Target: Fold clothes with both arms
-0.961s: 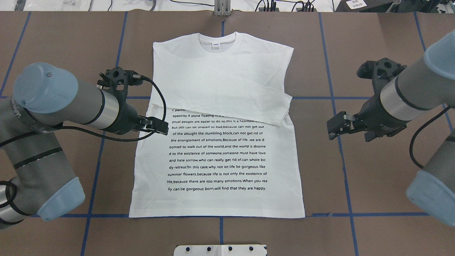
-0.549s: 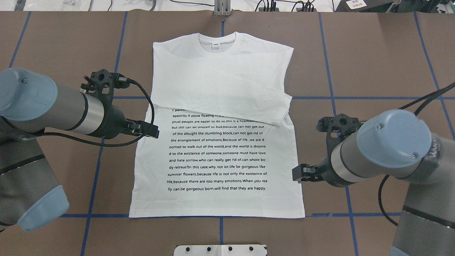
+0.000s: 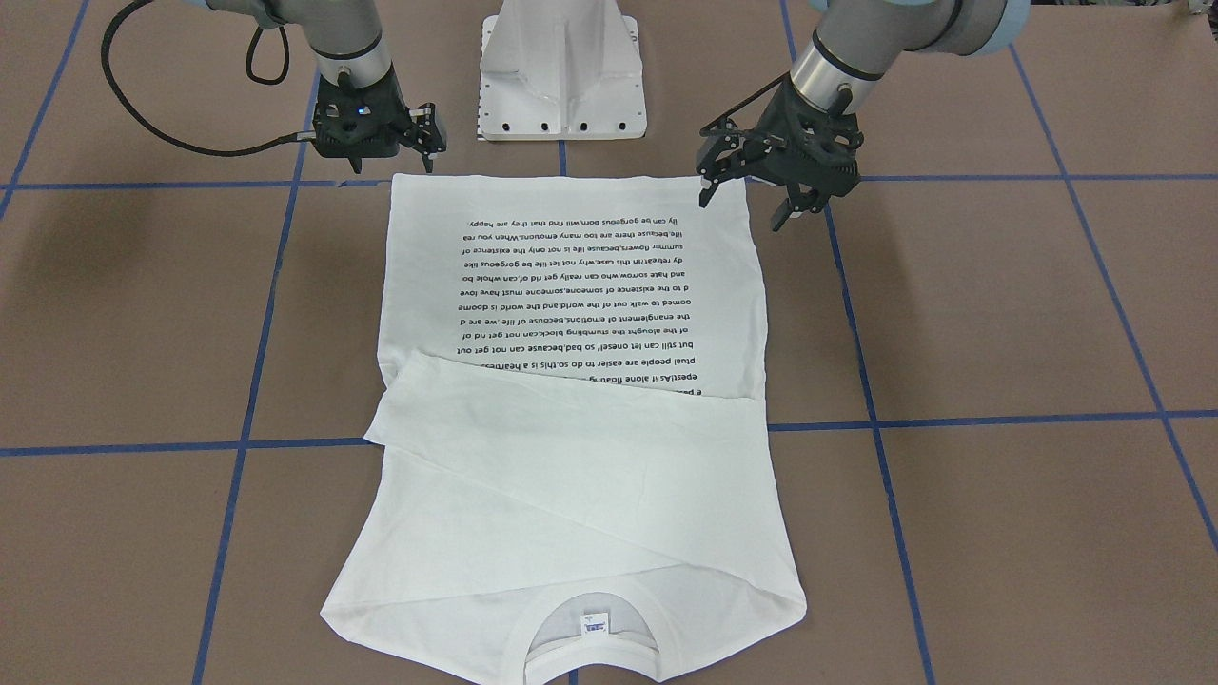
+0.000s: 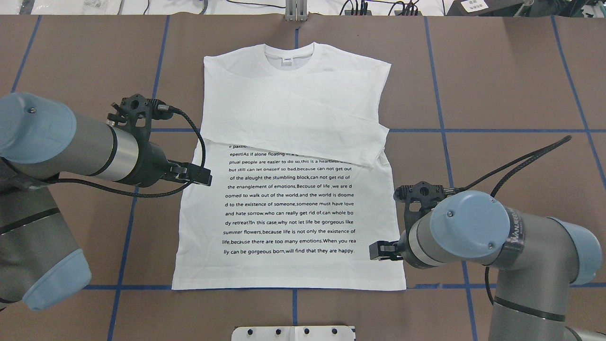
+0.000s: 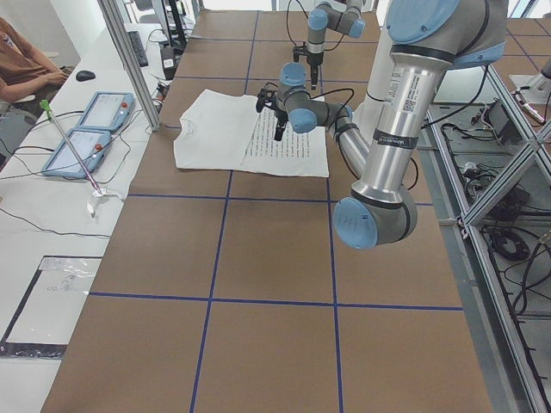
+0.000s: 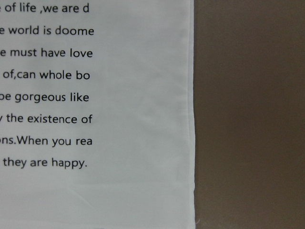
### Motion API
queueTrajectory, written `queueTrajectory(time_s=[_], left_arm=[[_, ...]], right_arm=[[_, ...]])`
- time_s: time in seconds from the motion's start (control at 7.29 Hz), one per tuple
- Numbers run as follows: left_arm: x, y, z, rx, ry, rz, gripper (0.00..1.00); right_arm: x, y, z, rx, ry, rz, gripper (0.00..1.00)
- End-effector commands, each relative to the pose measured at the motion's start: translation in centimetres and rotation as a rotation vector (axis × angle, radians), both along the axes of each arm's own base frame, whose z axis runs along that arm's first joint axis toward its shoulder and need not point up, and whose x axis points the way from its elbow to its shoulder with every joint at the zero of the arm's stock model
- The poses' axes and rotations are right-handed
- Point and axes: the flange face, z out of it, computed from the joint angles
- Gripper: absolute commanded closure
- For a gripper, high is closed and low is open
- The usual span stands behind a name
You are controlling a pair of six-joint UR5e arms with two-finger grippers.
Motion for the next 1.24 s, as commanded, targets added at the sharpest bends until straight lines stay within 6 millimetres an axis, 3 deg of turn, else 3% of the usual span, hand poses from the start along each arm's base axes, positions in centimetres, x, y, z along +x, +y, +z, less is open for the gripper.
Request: queueTrajectory(time_s=[0.0,0.14,0.41,0.69,0.82,1.1], left_arm=[[0.2,0.0,0.1,-0.003,-0.001,0.001,0.0],[0.2,0.0,0.0,-0.002,0.0,0.001,0.0],[0.6,-0.2,0.4,-0.009,-0.009,0.003,0.0],[0.8,-0.3,0.3,-0.007,-0.009,0.005,0.0],[0.8,-0.2,0.1,-0.005,-0.004,0.004,0.0],[0.9,-0.3,0.2,-0.006,-0.006,0.005,0.0]], right_arm=[[-0.6,1.1,1.0,0.022,-0.049,0.043,0.0],[-1.2,2.4,1.5,0.06,-0.058,0.065,0.0],[-1.4,2.8,2.0,0.054,-0.043,0.052,0.01],[-1.6,3.4,3.4,0.041,-0.014,0.036,0.01],[-2.7,3.6,5.0,0.035,0.02,0.027,0.01],[-2.9,3.8,4.9,0.021,0.014,0.014,0.01]])
